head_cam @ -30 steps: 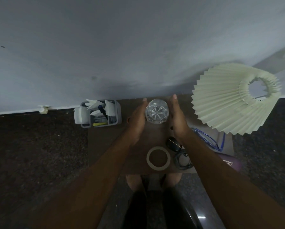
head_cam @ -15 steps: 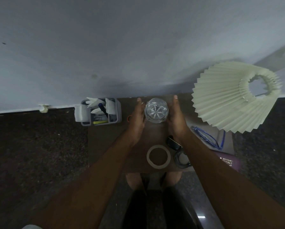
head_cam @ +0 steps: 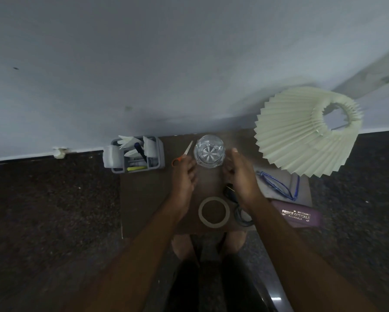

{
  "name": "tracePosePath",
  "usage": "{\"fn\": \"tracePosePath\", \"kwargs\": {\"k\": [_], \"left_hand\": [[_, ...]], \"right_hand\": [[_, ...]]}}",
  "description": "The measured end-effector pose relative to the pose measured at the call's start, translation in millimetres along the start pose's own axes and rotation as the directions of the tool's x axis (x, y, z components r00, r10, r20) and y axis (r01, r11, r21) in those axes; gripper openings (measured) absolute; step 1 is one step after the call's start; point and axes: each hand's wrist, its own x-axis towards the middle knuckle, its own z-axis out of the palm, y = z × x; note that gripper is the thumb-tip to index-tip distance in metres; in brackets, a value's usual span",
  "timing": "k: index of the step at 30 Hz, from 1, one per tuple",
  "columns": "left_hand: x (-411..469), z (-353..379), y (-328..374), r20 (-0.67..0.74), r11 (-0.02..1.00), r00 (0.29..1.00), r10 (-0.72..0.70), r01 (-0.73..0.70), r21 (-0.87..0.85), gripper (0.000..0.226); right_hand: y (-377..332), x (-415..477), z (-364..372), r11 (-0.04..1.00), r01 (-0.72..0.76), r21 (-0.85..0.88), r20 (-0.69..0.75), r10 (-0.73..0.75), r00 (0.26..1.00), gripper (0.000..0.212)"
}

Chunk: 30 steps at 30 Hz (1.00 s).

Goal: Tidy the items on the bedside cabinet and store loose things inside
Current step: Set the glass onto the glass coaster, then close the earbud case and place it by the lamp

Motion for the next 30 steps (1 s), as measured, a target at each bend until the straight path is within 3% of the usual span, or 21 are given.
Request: {"fn": "tracePosePath", "kwargs": {"k": [3,9,21,26,30], "left_hand": [[-14,1,-11,-0.009,1.000,1.000,0.014,-0.014,0.020,0.046],[-26,15,-32,-0.002,1.000,1.000,0.017,-0.017,0.026,0.036],[-29,29,-58,0.079,0.989,0.997,-0.004,-0.008,0.150,0.024],[-24,20,-66,0.080,0.960,0.997,0.019,-0.041,0.276,0.020],[-17,17,-75,0.087,0.876,0.992,0.095,-0.125,0.466,0.026]], "right_hand": [[0,-13,-2,0.999,0.014,0.033,-0.031,-0.013,0.999,0.037],[1,-36,-12,0.995,0.099,0.001,-0.064,-0.099,0.993,0.018],[8,-73,-71,0.987,0.087,0.134,-0.252,-0.051,0.966,0.029],[20,-77,-85,0.984,0.123,0.129,-0.311,-0.078,0.947,0.026],[35,-74,-92,0.992,0.109,0.058,-0.315,-0.086,0.945,0.020]]}}
